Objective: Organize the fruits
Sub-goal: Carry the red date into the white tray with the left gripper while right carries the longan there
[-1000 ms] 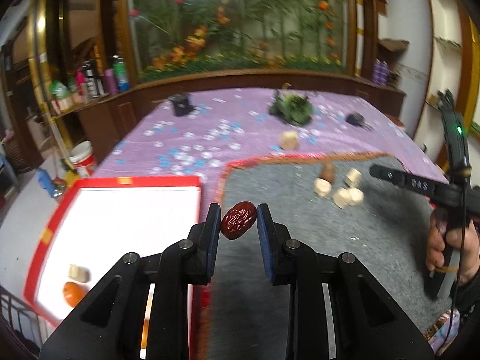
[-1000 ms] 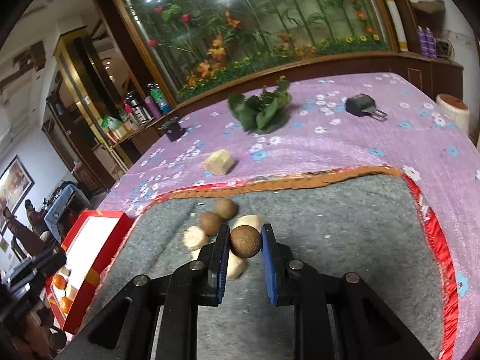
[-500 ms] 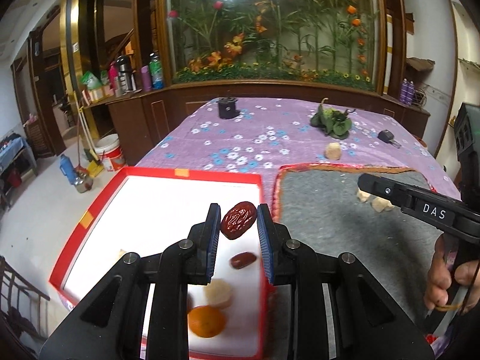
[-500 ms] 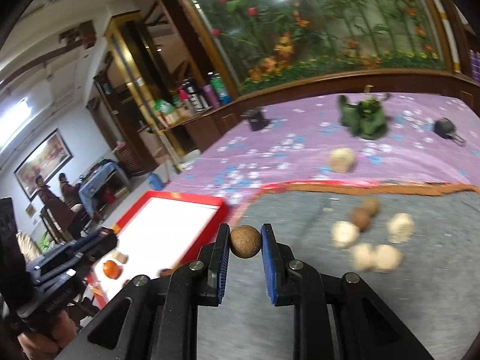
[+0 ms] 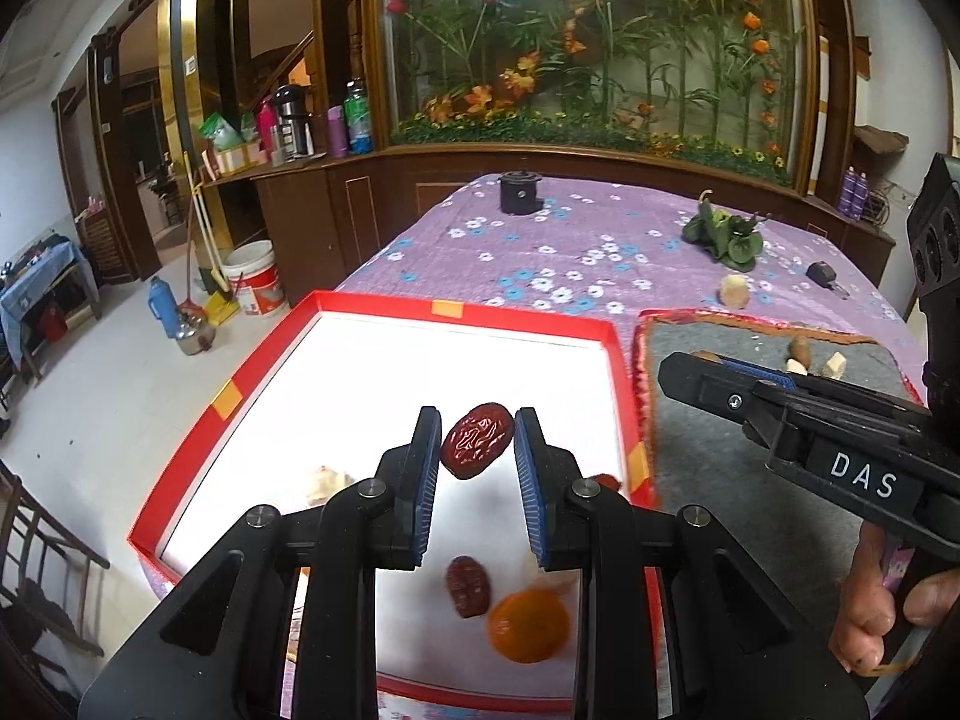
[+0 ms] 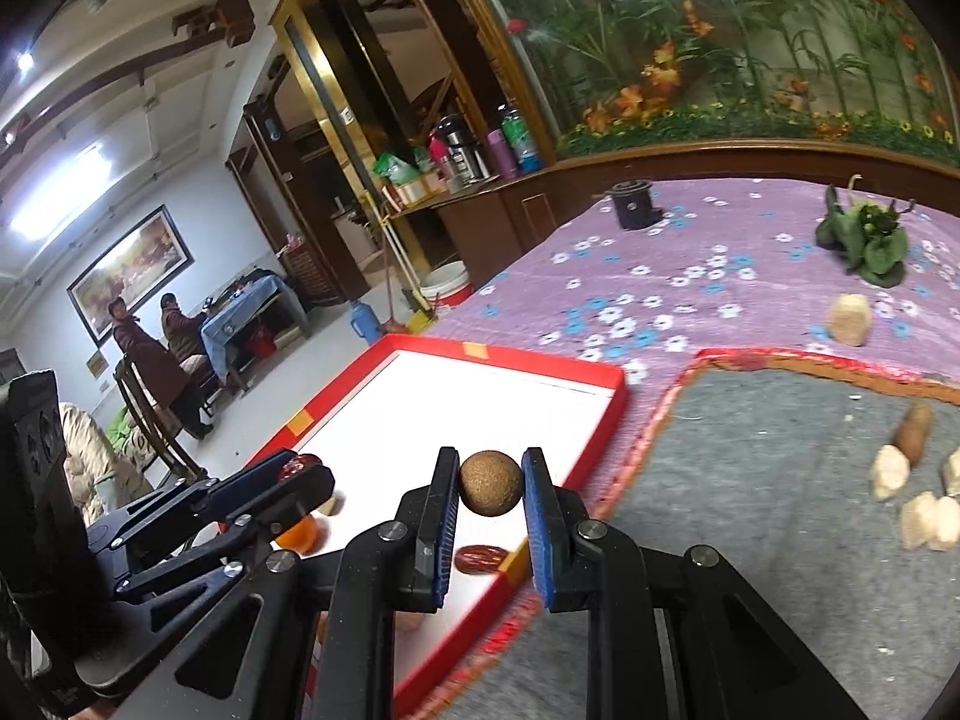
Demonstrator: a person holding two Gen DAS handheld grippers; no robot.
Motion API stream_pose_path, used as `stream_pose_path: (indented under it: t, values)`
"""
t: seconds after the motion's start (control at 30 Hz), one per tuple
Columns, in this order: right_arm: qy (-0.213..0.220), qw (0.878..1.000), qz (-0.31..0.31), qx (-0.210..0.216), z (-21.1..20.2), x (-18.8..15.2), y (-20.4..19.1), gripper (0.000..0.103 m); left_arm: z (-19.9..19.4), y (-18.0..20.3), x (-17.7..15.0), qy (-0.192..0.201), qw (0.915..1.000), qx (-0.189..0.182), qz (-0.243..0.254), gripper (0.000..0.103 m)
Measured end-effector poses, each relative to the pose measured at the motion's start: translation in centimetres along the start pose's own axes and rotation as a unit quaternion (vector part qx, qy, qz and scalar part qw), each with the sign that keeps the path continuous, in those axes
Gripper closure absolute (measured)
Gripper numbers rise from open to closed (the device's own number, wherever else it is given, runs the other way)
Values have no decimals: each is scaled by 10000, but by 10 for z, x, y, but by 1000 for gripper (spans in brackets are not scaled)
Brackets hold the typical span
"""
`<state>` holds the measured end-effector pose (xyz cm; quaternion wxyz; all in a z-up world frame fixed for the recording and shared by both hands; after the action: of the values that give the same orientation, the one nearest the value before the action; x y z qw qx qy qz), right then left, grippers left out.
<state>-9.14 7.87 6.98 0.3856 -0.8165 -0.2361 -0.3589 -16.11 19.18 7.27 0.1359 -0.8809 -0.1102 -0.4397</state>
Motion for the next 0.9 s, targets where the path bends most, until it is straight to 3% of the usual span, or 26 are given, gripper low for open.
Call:
stream_pose_path:
  t: [0.9]
  values:
    - [-557, 9968, 344, 451, 55, -14, 4, 83, 28, -17, -9, -197, 9994, 292, -51, 79]
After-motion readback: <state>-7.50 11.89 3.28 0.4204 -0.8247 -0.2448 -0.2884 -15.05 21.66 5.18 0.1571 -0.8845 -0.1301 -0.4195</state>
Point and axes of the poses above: each gripper's, at about its wrist camera, not at the fingertips, and z roughly the way its jaws point, y to its right, x to its top, the point moved 1 cm from there along z, roughly the way its jaws point, and after that the axes turned 10 degrees about x, right-handed, at the moved point
